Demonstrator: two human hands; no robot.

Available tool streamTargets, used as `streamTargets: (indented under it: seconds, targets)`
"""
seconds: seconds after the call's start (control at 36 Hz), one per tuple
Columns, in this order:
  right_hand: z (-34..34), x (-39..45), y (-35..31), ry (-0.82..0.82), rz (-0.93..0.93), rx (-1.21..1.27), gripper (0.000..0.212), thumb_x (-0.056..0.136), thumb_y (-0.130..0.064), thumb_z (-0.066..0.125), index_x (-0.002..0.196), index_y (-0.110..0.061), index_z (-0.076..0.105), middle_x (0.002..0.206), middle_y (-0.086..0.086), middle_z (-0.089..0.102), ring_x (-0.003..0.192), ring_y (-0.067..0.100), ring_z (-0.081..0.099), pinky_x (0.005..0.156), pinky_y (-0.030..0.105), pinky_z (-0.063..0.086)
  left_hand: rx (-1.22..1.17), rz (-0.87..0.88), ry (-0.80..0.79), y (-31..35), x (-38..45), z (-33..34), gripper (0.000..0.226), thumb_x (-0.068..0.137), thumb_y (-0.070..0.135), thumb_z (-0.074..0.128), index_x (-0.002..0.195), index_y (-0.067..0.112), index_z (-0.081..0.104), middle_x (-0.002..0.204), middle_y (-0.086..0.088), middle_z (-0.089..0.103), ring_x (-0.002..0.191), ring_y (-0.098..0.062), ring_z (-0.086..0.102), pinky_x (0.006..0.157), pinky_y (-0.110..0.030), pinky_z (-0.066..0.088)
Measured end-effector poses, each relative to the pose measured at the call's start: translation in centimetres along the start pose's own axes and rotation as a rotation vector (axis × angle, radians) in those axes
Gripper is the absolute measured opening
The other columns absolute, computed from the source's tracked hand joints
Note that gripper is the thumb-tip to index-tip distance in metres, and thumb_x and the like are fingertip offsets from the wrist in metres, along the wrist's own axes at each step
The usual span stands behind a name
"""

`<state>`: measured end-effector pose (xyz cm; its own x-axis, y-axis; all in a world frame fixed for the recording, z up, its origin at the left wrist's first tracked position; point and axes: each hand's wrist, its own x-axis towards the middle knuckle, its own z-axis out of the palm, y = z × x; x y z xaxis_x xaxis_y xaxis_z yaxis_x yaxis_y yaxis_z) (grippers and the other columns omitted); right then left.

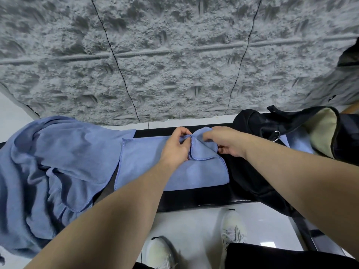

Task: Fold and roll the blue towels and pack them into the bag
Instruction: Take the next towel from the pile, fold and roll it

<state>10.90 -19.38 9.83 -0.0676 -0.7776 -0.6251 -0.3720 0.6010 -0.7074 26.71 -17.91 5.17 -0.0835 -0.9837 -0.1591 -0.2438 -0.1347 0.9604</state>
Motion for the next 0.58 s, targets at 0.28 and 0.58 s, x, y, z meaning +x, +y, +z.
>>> streamTargets:
  seconds: [0.28, 0.58]
  targets:
    - [0.2, 0.5, 1.1, 0.182, -0.197, -0.066, 0.025, 0.093, -0.023, 0.059, 0.078, -0.018, 0.040, 0.075, 0.002, 0.046, 0.066, 0.017, 0.046, 0.050, 0.025, 0.042, -0.051, 0.031, 0.022, 0.3, -0.1, -0.1, 0.019, 0.098, 0.012, 0.052, 0.089, 0.028, 0.056, 0.107, 0.002, 0.058, 0.053, 0.002, 0.052, 0.048, -0.017, 0.045]
    - [-0.6, 0.0, 0.7, 0.072, -0.015, -0.287, 0.036, 0.080, -0.045, 0.070, 0.071, -0.017, 0.049, 0.070, 0.004, 0.047, 0.053, 0.016, 0.039, 0.050, 0.026, 0.033, -0.030, -0.028, 0.035, 0.2, 0.1, -0.1, 0.016, 0.098, 0.013, 0.052, 0.090, 0.027, 0.056, 0.085, 0.003, 0.060, 0.055, -0.008, 0.050, 0.049, -0.020, 0.047]
